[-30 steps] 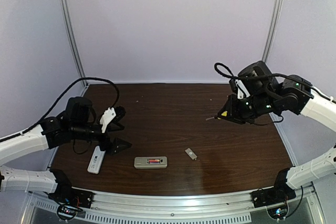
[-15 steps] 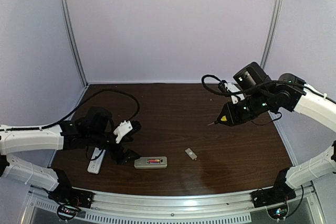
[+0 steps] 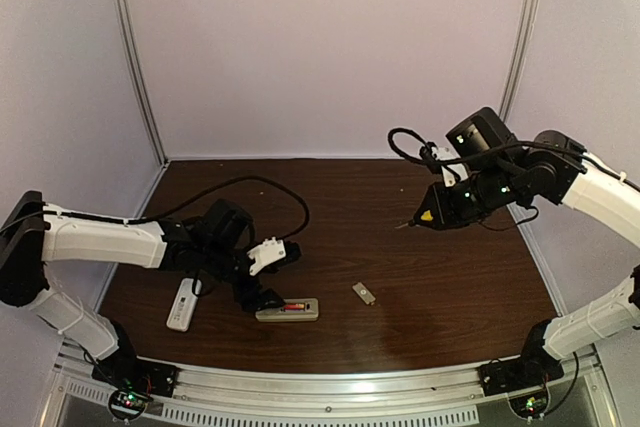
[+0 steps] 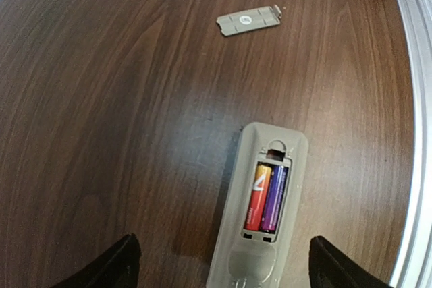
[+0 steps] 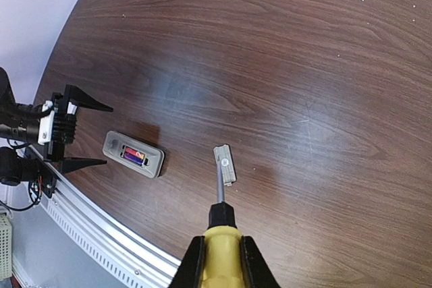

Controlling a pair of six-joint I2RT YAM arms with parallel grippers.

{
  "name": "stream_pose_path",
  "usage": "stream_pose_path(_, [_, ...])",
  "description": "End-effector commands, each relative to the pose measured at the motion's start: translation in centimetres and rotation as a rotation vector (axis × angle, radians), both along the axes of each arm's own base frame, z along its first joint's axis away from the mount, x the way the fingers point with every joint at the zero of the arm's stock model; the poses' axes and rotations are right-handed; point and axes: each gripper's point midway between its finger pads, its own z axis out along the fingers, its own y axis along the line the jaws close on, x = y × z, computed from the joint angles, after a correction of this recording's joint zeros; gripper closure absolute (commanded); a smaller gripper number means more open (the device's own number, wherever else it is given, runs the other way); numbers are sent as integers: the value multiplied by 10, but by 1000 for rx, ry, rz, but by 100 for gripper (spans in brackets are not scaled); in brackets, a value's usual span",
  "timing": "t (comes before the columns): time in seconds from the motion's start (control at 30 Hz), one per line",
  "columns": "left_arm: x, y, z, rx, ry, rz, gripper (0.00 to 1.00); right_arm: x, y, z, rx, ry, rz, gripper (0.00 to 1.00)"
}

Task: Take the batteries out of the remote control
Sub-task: Move the remote control without the battery cover to the center of the board.

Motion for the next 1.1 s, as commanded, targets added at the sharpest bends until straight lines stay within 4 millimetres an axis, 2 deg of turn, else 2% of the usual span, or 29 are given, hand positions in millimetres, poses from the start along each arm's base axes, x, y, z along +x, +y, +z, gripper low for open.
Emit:
stream_pose_path(0.0, [-10,0,-5,40,-10,-107,12,9,-8,11,25,-25,-100,100])
stream_pose_path(0.1, [-19,9,-16,93,6,-136,13,9,-12,12,38,-27,-131,100])
stream_pose_path(0.2, [-19,17,-27,145,-15,-144,14,9,-12,11,38,-23,-136,100])
stream_pose_path(0.37, [-14,14,-41,194,-15,-153,18,10,-11,6,3,-2,-123,100])
stream_pose_path(0.7, [-13,19,-66,302,-44,-170,37,6,-16,0,31,10,-162,100])
stream_pose_path(0.9, [-16,10,-65,288,-71,-191,56,4,-26,-1,22,-7,-189,100])
stream_pose_path(1.07, [-17,-9,-58,254,-60,-177,60,1,-30,-1,12,-8,-191,100])
